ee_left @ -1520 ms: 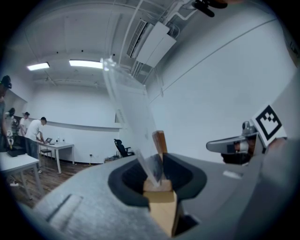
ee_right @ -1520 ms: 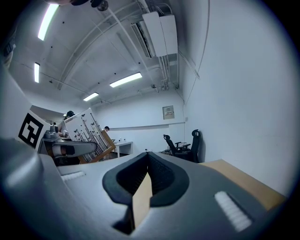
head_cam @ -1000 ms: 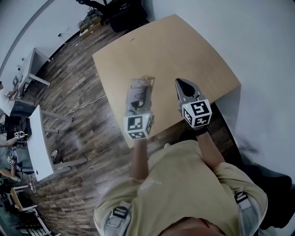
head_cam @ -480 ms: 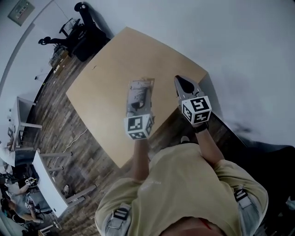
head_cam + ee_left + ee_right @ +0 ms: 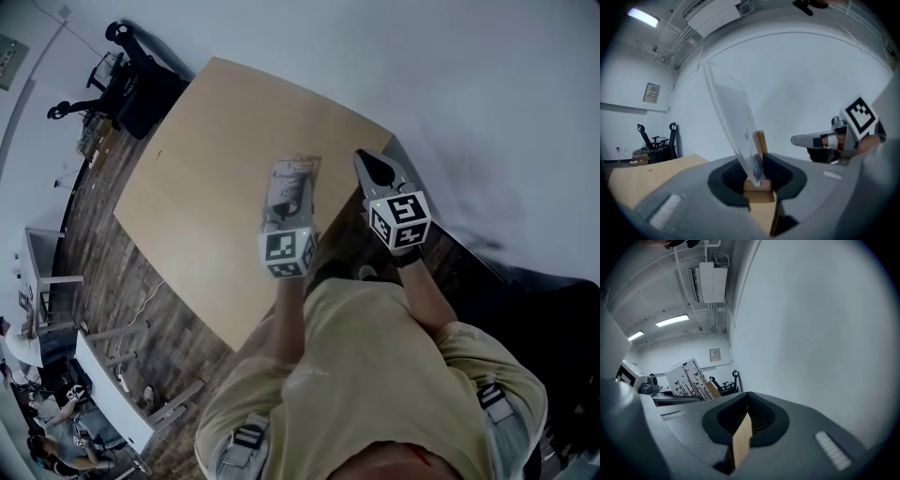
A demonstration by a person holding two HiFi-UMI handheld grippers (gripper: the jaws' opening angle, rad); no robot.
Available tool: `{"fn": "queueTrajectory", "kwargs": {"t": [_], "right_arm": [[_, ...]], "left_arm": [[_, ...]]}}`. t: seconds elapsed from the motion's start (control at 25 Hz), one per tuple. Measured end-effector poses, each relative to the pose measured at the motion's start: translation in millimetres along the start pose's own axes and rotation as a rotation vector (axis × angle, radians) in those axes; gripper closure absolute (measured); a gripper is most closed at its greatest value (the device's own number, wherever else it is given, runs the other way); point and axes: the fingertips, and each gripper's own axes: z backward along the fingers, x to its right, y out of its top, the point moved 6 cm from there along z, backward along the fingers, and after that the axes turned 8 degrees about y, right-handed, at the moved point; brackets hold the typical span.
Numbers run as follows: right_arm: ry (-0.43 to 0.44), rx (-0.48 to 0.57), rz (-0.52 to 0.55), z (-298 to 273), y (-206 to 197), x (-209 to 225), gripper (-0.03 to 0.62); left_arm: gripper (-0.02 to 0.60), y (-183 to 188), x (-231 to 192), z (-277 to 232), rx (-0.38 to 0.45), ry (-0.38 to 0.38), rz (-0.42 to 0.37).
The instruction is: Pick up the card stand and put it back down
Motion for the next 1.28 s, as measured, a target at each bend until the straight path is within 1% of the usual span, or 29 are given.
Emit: {"fn": "queueTrajectory", "kwargs": {"t": [0.16,0.32,0.44,0.56,0.72,0.84,1.04,1.2,1.28], "right_arm": [[0.006,-0.042,-0.016,-30.0,-19.3,7.0,0.589],[0.012,-0.083,-0.026,-67.6,-24.0,20.9,0.589],[0.001,-0.112,-0.05,-95.2,-31.5,34.1,0.589],[-0.011,-0.143,-0.068,-122.3,-47.1,41.7,0.589],[-0.021,-0.197,-0.1,-147.5,-73.0,52.5,0.589],[-0.038,-0.226,-0.15,-160.6,-94.6,66.0,0.589],[-0.087,-0.275,-0.227,-176.9,-127.0,87.0,0.589],[-0.133,-0.281,-0.328,-190.5,-150.9,99.9,0.589],[-0.141,-0.288,-0.357,-196.7,-162.0,101.6,0.589]], "left_arm": [[0.488,-17.5,-20.5,-35.5,-0.045,-0.016,-0.003],[0.488,-24.0,-48.0,-80.2,-0.084,-0.013,-0.015],[0.488,-32.9,-66.0,-113.4,-0.118,-0.028,-0.013],[0.488,-51.8,-88.3,-141.6,-0.159,-0.039,-0.002],[0.488,-82.0,-112.3,-181.7,-0.211,-0.046,-0.01],[0.488,-105.3,-123.1,-214.2,-0.236,-0.067,-0.026],[0.488,-138.7,-134.4,-260.0,-0.264,-0.125,-0.042],[0.487,-172.9,-146.7,-292.2,-0.303,-0.136,-0.061],[0.487,-187.8,-149.0,-304.7,-0.312,-0.146,-0.071]]}}
